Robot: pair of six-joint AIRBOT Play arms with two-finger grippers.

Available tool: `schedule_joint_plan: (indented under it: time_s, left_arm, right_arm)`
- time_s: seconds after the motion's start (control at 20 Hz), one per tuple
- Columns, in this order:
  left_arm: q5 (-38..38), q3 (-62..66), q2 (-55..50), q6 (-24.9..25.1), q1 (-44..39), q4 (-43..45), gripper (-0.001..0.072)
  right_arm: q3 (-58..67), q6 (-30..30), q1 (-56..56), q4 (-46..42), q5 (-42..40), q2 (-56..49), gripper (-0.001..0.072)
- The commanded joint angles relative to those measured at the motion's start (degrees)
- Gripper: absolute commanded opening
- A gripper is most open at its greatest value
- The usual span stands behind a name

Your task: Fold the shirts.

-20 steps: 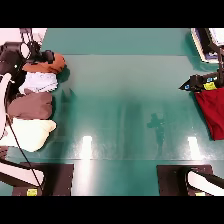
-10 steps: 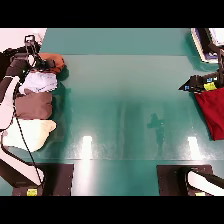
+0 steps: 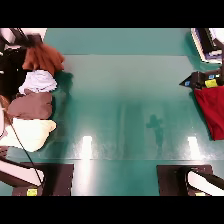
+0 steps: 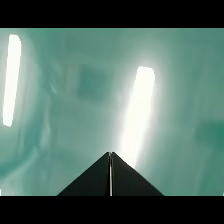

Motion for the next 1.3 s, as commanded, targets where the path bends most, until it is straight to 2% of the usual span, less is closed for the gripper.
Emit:
schedule_joint_plan:
  time_s: [0.0, 0.15, 0.25, 0.4, 0.55, 0.7, 0.75, 0.8, 0.85, 0.95, 1.05, 1.15, 1.25]
  left_arm:
    - [-2.4, 5.0, 12.8, 5.3, -4.0, -0.2, 0.0022]
    - [-7.2, 5.0, 23.3, 7.5, -11.0, -0.2, 0.0022]
    - [-12.7, 4.9, 26.6, 7.6, -17.2, -0.2, 0.0021]
    - [-19.2, 0.5, 27.0, 4.3, -28.5, -0.3, 0.0022]
    - [-16.5, -11.8, 25.7, -1.0, -41.0, -2.8, 0.0023]
    - [-9.3, -23.9, 21.5, -1.3, -50.8, -12.4, 0.0026]
    - [-7.2, -26.6, 19.7, -0.8, -53.0, -14.6, 0.0113]
    - [-5.9, -28.5, 18.1, -0.8, -54.8, -15.3, 0.0413]
    - [-6.1, -29.1, 16.5, -0.7, -55.8, -15.0, 0.0604]
    - [-7.9, -28.9, 15.9, 1.0, -54.7, -10.8, 0.0603]
    - [-12.4, -26.7, 16.8, 1.0, -50.2, -3.5, 0.0603]
    - [-15.5, -24.9, 17.6, 1.0, -42.5, 1.4, 0.0603]
    - [-16.6, -25.0, 17.5, 1.0, -32.6, 0.0, 0.0603]
  right_arm:
    - [5.1, 0.0, 0.2, 2.9, -4.7, 1.9, 0.0016]
    - [13.2, 0.0, 0.1, 2.8, -6.2, 2.7, 0.0016]
    - [18.0, 0.0, 0.1, 2.8, -6.4, 2.7, 0.0016]
    - [23.1, 0.0, 0.1, 2.8, -6.2, 2.7, 0.0016]
    - [26.3, 0.0, 0.1, 2.9, -3.3, 2.7, 0.0015]
    - [26.9, 0.0, 0.1, 2.8, 0.7, 2.7, 0.0016]
    - [26.9, 0.0, 0.1, 2.8, 2.1, 2.7, 0.0016]
    - [26.9, 0.0, 0.1, 2.8, 3.2, 2.7, 0.0016]
    - [26.9, 0.0, 0.1, 2.8, 4.3, 2.7, 0.0016]
    - [26.9, 0.0, 0.1, 2.8, 6.0, 2.7, 0.0016]
    - [26.9, 0.0, 0.1, 2.8, 7.4, 2.7, 0.0016]
    - [26.9, 0.0, 0.1, 2.8, 7.5, 2.7, 0.0016]
    - [26.9, 0.0, 0.1, 2.8, 7.5, 2.7, 0.0016]
